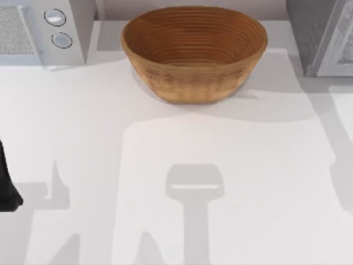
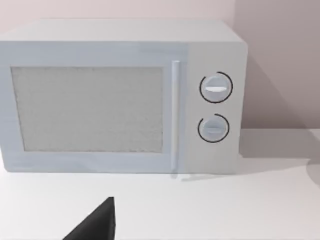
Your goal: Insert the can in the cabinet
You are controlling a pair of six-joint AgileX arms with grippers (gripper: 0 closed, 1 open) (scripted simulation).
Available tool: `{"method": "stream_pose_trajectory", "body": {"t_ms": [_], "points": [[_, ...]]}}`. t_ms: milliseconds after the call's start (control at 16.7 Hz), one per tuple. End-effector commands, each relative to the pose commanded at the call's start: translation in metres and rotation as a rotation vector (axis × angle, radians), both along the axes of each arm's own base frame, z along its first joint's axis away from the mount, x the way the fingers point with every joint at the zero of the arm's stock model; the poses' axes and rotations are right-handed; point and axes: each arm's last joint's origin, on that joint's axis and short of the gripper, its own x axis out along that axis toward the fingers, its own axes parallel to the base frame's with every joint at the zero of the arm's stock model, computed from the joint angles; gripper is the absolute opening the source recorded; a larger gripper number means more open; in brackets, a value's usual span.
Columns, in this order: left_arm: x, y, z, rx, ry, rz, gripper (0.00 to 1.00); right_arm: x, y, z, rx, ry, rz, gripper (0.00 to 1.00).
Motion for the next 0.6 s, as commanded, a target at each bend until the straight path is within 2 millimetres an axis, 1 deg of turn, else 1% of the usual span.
{"method": "stream_pose_trajectory", "body": {"t_ms": [360,600], "points": [[0.000,0.000,0.000,0.000,0.000,0.000,1.00,0.025,-0.002,-0.006,0.000,0.001,-0.001,0.00],[0.000,0.000,0.000,0.000,0.000,0.000,1.00,0.037,-0.005,-0.010,0.001,-0.001,-0.002,0.00]]}}
